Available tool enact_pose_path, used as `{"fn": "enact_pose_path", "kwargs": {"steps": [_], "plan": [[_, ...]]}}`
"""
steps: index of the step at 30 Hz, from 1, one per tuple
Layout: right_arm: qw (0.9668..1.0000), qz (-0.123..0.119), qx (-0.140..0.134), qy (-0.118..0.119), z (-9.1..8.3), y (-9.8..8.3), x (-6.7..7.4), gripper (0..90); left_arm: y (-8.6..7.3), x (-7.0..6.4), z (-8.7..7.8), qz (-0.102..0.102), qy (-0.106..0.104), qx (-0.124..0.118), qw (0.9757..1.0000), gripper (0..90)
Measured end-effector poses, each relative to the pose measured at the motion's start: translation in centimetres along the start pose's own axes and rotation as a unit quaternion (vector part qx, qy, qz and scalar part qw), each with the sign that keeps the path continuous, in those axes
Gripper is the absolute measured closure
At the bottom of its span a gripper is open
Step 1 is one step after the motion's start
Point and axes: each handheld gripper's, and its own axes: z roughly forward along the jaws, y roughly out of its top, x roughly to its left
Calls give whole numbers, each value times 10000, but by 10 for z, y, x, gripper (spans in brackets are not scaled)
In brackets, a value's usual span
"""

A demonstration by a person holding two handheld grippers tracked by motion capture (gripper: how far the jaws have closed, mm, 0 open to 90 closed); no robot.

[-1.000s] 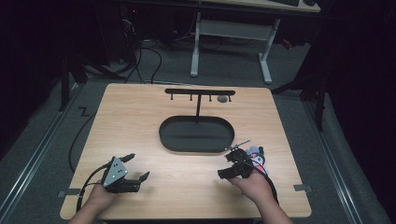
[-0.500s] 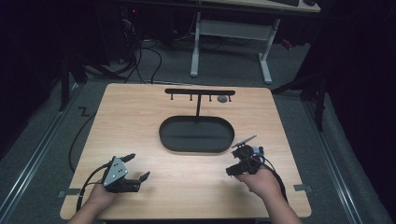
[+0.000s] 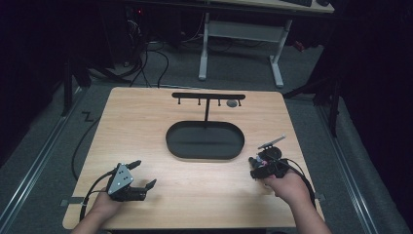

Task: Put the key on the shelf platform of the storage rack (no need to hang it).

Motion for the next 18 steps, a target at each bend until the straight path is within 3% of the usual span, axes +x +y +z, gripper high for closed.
{"fn": "enact_pose_path", "kwargs": {"steps": [12, 18], "plan": [[9994, 242, 16, -263, -7, -16, -20, 232, 0, 0, 1, -26, 20, 22, 10000, 154], [9990, 368, 5, -262, -4, -20, -23, 217, 1, 0, 1, -12, -10, 24, 10000, 154]]}}
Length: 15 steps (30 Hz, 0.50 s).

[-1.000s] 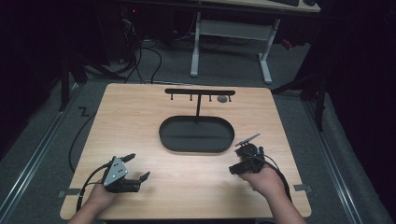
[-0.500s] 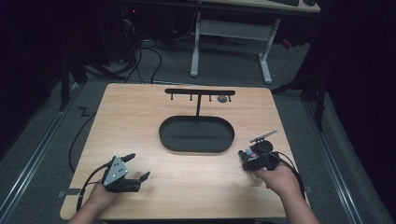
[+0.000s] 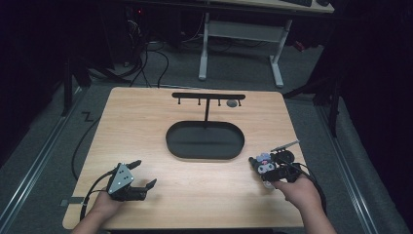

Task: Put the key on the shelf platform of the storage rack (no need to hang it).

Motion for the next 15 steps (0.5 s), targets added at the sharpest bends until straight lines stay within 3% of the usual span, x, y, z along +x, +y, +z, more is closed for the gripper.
{"fn": "enact_pose_path", "kwargs": {"steps": [15], "plan": [[10000, 20, 71, 44, 14, -10, -1, 198, 0, -1, 0, 37, 2, 9, 10000, 154]]}}
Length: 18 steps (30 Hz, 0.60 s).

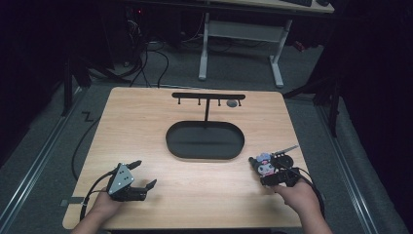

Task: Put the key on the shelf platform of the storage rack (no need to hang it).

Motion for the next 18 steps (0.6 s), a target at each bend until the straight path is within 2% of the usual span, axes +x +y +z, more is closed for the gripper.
{"fn": "enact_pose_path", "kwargs": {"steps": [7, 12, 18], "plan": [[9999, -70, 93, 38, 8, 0, 2, 204, 0, 0, 1, -17, 0, 11, 10000, 154], [9999, -2, 136, 45, 13, -1, 1, 208, 0, 0, 0, 12, -1, 12, 10000, 154], [9996, -24, 248, 95, 20, -5, 0, 203, 0, 1, 1, -62, 14, 19, 10000, 154]]}}
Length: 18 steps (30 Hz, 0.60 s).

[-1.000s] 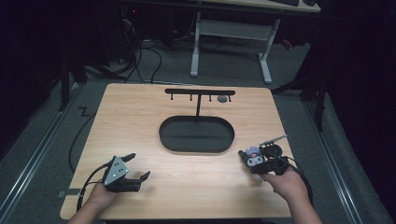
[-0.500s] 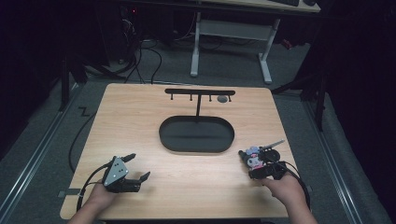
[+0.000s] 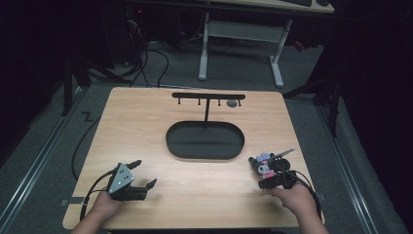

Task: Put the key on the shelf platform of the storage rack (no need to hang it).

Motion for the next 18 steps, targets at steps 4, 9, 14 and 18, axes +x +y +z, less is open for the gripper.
{"fn": "enact_pose_path", "kwargs": {"steps": [4, 9, 14, 18], "plan": [[10000, -34, 24, -10, 3, 1, 0, 197, 0, 0, 0, 12, -21, -17, 10000, 154], [9999, -72, 13, -73, 0, 5, 3, 220, 0, 0, 0, -6, -13, -15, 10000, 154], [9999, -34, -9, -95, 0, 7, 4, 243, 0, 0, 0, 1, -16, -18, 10000, 154], [9999, -18, -75, -107, 1, 4, 4, 307, -1, 0, -1, 11, -7, -42, 10000, 154]]}}
